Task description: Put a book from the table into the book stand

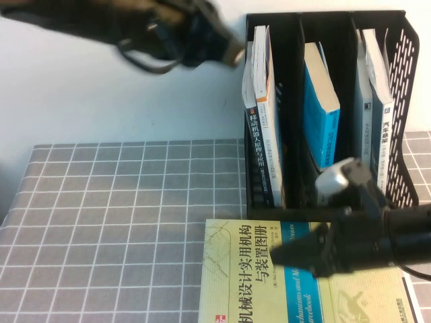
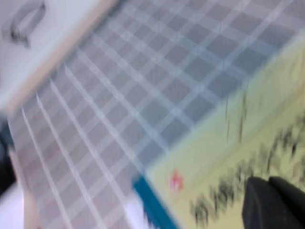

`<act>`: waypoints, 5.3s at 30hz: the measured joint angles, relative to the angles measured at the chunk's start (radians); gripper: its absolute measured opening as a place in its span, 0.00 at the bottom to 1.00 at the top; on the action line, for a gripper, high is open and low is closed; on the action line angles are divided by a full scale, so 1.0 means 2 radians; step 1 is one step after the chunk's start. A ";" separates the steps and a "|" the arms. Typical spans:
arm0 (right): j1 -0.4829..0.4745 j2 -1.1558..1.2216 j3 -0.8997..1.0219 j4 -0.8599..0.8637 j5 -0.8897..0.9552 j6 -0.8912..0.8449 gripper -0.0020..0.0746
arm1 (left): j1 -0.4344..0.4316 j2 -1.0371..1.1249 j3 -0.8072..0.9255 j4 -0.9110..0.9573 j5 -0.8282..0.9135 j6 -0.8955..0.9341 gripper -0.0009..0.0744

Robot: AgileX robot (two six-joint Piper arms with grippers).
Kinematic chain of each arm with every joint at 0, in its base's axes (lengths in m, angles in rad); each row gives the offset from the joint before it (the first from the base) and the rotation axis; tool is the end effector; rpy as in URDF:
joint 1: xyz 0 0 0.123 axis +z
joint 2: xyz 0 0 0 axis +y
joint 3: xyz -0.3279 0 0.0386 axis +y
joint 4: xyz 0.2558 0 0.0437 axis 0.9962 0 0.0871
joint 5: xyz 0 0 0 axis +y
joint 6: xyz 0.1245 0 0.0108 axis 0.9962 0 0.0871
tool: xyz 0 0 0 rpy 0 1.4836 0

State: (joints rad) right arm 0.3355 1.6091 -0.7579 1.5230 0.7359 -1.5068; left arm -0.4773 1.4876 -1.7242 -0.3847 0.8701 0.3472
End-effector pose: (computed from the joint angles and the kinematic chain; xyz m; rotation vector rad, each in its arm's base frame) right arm 0.2714 0.1834 0.2187 -0.7393 2.2213 1.0330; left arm 0.2981 -0.1946 0.4970 0.7604 1.9580 -0.5363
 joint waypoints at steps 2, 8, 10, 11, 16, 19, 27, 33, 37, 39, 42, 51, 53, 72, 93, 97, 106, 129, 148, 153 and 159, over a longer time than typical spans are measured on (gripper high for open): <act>0.002 0.000 -0.004 -0.085 0.005 0.066 0.02 | 0.000 -0.019 0.000 0.017 0.067 -0.002 0.01; 0.004 -0.018 -0.007 -0.444 0.062 0.374 0.02 | 0.001 -0.079 0.041 0.057 0.169 -0.028 0.01; 0.004 -0.038 -0.011 -0.534 0.075 0.470 0.02 | 0.006 -0.109 0.091 0.070 0.124 -0.063 0.01; 0.004 -0.049 -0.011 -0.573 0.081 0.505 0.02 | 0.011 -0.130 0.123 0.078 0.091 -0.080 0.01; 0.004 -0.117 -0.005 -0.672 0.058 0.579 0.02 | 0.038 -0.251 0.300 0.132 -0.067 -0.161 0.01; 0.004 -0.191 -0.005 -0.680 0.015 0.585 0.02 | 0.047 -0.311 0.403 0.140 -0.134 -0.177 0.01; 0.004 -0.416 0.000 -0.692 -0.027 0.532 0.02 | 0.047 -0.380 0.520 0.127 -0.201 -0.184 0.01; 0.004 -0.569 0.020 -0.715 -0.013 0.529 0.02 | 0.047 -0.383 0.540 0.127 -0.200 -0.185 0.01; 0.004 -0.633 0.080 -0.720 -0.042 0.544 0.02 | 0.047 -0.383 0.553 0.127 -0.203 -0.190 0.01; 0.004 -0.653 0.124 -0.720 -0.074 0.555 0.02 | 0.047 -0.383 0.557 0.127 -0.210 -0.199 0.01; 0.004 -0.662 0.184 -0.721 -0.124 0.575 0.02 | 0.047 -0.383 0.558 0.127 -0.244 -0.202 0.01; 0.004 -0.663 0.236 -0.713 -0.135 0.585 0.02 | 0.047 -0.382 0.558 0.127 -0.432 -0.204 0.01; 0.004 -0.663 0.236 -0.705 -0.117 0.587 0.02 | 0.047 -0.378 0.558 0.126 -0.440 -0.204 0.01; 0.004 -0.663 0.239 -0.678 -0.070 0.587 0.02 | 0.047 -0.372 0.558 0.125 -0.446 -0.204 0.01; 0.004 -0.663 0.241 -0.662 -0.070 0.587 0.02 | 0.174 -0.682 0.757 0.130 -0.406 -0.210 0.01; 0.004 -0.663 0.242 -0.660 -0.070 0.587 0.02 | 0.200 -0.746 0.849 0.133 -0.414 -0.212 0.01; 0.004 -0.663 0.245 -0.658 -0.072 0.587 0.02 | 0.206 -0.748 0.872 0.139 -0.285 -0.212 0.01; 0.004 -0.663 0.245 -0.658 -0.072 0.587 0.02 | 0.207 -0.749 0.872 0.141 -0.279 -0.210 0.01; 0.004 -0.663 0.245 -0.658 -0.072 0.587 0.02 | 0.209 -0.749 0.871 0.140 -0.277 -0.194 0.01; 0.004 -0.663 0.246 -0.658 -0.072 0.587 0.02 | 0.209 -0.749 0.871 0.140 -0.277 -0.194 0.01; 0.002 -0.679 0.258 -0.668 -0.084 0.596 0.02 | 0.209 -0.749 0.871 0.140 -0.277 -0.194 0.01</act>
State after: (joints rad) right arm 0.3397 0.2518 -0.2415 0.1869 0.5688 -0.3152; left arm -0.0598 -0.0107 0.0171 -0.1052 0.3166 -0.0416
